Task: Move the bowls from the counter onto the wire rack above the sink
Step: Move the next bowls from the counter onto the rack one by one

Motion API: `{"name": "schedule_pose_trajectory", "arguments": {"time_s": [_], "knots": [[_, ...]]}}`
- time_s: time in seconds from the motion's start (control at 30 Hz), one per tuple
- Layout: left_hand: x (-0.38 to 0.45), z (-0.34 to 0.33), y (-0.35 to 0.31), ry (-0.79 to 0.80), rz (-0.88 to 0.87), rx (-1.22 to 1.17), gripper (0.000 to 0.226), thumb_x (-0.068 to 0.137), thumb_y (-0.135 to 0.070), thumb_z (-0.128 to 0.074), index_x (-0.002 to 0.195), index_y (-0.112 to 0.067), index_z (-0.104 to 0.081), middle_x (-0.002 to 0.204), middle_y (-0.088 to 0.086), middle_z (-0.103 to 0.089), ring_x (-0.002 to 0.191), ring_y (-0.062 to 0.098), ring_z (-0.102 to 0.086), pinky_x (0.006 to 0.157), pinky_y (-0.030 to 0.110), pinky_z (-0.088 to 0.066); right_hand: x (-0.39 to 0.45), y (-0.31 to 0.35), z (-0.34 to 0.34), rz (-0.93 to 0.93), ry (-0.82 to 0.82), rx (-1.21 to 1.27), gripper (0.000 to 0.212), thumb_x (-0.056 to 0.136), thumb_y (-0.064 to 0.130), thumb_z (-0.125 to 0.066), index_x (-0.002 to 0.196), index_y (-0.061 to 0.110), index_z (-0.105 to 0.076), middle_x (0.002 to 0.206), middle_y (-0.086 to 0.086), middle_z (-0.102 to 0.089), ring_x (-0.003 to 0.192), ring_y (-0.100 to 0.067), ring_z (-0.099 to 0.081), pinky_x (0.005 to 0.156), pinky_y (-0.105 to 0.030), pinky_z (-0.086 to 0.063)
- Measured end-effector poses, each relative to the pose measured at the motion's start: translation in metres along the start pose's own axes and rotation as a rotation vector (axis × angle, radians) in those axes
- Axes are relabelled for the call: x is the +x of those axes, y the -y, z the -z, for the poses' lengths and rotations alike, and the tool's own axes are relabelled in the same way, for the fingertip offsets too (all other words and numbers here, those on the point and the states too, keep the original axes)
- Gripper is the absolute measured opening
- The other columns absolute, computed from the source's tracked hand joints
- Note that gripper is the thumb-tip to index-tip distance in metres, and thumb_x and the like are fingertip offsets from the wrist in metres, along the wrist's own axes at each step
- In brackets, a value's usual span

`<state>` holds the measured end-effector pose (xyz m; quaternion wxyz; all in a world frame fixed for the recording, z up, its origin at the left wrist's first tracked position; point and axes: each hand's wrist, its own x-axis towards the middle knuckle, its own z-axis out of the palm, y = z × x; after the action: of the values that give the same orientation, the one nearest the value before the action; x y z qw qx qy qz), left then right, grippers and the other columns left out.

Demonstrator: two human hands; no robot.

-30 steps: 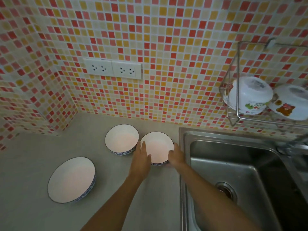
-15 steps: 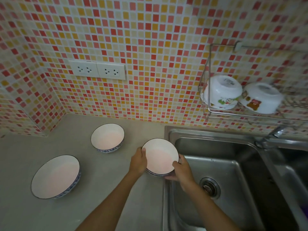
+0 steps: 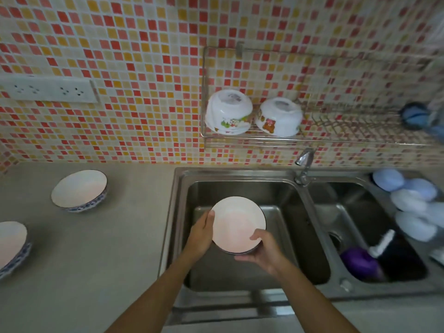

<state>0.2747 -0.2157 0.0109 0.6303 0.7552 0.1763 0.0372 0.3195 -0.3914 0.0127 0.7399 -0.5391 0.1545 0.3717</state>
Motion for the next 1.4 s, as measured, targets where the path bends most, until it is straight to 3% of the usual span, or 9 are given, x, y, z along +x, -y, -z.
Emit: {"name": "schedule_pose_trajectory", "arguments": {"time_s": [0.17, 0.37, 0.57, 0.83, 0.9, 0.97, 1.03, 1.13, 1.4], "knots": [[-0.022, -0.031, 0.021, -0.018, -0.065, 0.176, 0.043, 0.097, -0.048, -0.031, 0.123, -0.026, -0.056, 0.123, -0.002, -0.063, 0.117, 0.018, -0.056, 0.098, 0.032, -0.043, -0.006, 0.009, 0.048, 0.022, -0.081, -0.020, 0.074, 0.054, 0.013, -0.053, 0.127, 0.014, -0.048, 0.129, -0.018, -0.054, 0.107, -0.042, -0.058, 0.063, -0.049, -0.058], [-0.064, -0.032, 0.086, 0.073, 0.013, 0.869, 0.115, 0.065, -0.078, 0.023, 0.147, -0.011, -0.023, 0.155, 0.009, -0.024, 0.144, 0.022, -0.018, 0.117, 0.038, -0.007, -0.008, 0.011, 0.087, 0.009, -0.155, -0.041, 0.075, 0.053, 0.009, -0.051, 0.127, 0.013, -0.043, 0.131, -0.020, -0.048, 0.104, -0.046, -0.057, 0.060, -0.052, -0.058], [-0.092, -0.026, 0.112, 0.042, 0.056, 0.971, 0.097, 0.078, -0.071, 0.013, 0.148, -0.009, -0.013, 0.157, 0.008, -0.012, 0.145, 0.019, -0.002, 0.115, 0.030, 0.007, -0.007, 0.003, 0.094, 0.073, -0.178, -0.198, 0.051, 0.078, -0.006, -0.043, 0.120, 0.024, -0.044, 0.125, -0.009, -0.047, 0.104, -0.039, -0.054, 0.060, -0.052, -0.059], [-0.091, -0.028, 0.118, 0.047, -0.018, 1.042, 0.078, 0.088, -0.057, 0.001, 0.148, -0.009, -0.016, 0.156, 0.007, -0.017, 0.145, 0.020, -0.008, 0.119, 0.034, 0.002, -0.006, -0.010, 0.086, 0.205, -0.268, -0.536, 0.073, 0.077, -0.011, -0.044, 0.137, 0.029, -0.038, 0.124, 0.005, -0.044, 0.111, -0.027, -0.044, 0.051, -0.045, -0.059], [-0.090, -0.028, 0.119, 0.061, 0.001, 1.041, 0.077, 0.087, -0.055, -0.001, 0.149, -0.011, -0.011, 0.157, 0.006, -0.012, 0.146, 0.019, -0.003, 0.119, 0.035, 0.002, -0.009, -0.013, 0.084, 0.277, -0.275, -0.622, 0.078, 0.075, -0.013, -0.048, 0.142, 0.026, -0.034, 0.128, 0.004, -0.045, 0.116, -0.026, -0.045, 0.069, -0.047, -0.060], [-0.089, -0.028, 0.120, 0.075, 0.014, 1.040, 0.079, 0.085, -0.058, -0.001, 0.149, -0.013, -0.007, 0.158, 0.005, -0.007, 0.146, 0.017, 0.002, 0.119, 0.034, 0.002, -0.011, -0.016, 0.082, 0.347, -0.328, -0.744, 0.082, 0.075, -0.012, -0.053, 0.146, 0.020, -0.030, 0.135, 0.001, -0.045, 0.124, -0.024, -0.045, 0.091, -0.031, -0.048], [-0.090, -0.028, 0.119, 0.086, 0.024, 1.033, 0.081, 0.083, -0.062, 0.000, 0.150, -0.015, -0.004, 0.158, 0.004, -0.004, 0.145, 0.015, 0.005, 0.118, 0.031, 0.005, -0.011, -0.021, 0.081, 0.391, -0.375, -0.820, 0.087, 0.074, -0.012, -0.058, 0.149, 0.018, -0.025, 0.141, -0.002, -0.044, 0.127, -0.024, -0.045, 0.092, -0.025, -0.041], [-0.091, -0.027, 0.117, 0.089, 0.046, 0.998, 0.082, 0.082, -0.063, 0.000, 0.150, -0.017, -0.002, 0.158, 0.003, 0.000, 0.145, 0.014, 0.006, 0.116, 0.028, 0.007, -0.006, -0.029, 0.078, 0.443, -0.434, -0.905, 0.099, 0.071, -0.011, -0.065, 0.152, 0.019, -0.018, 0.144, -0.006, -0.041, 0.129, -0.027, -0.045, 0.099, -0.036, -0.046], [-0.090, -0.028, 0.114, 0.079, 0.051, 0.975, 0.081, 0.083, -0.062, -0.003, 0.150, -0.015, -0.003, 0.158, 0.004, -0.003, 0.145, 0.014, 0.004, 0.116, 0.028, 0.004, 0.000, -0.025, 0.070, 0.607, -0.513, -1.081, 0.110, 0.068, -0.008, -0.074, 0.154, 0.023, -0.012, 0.129, -0.013, -0.043, 0.109, -0.026, -0.053, 0.087, -0.035, -0.052]]}}
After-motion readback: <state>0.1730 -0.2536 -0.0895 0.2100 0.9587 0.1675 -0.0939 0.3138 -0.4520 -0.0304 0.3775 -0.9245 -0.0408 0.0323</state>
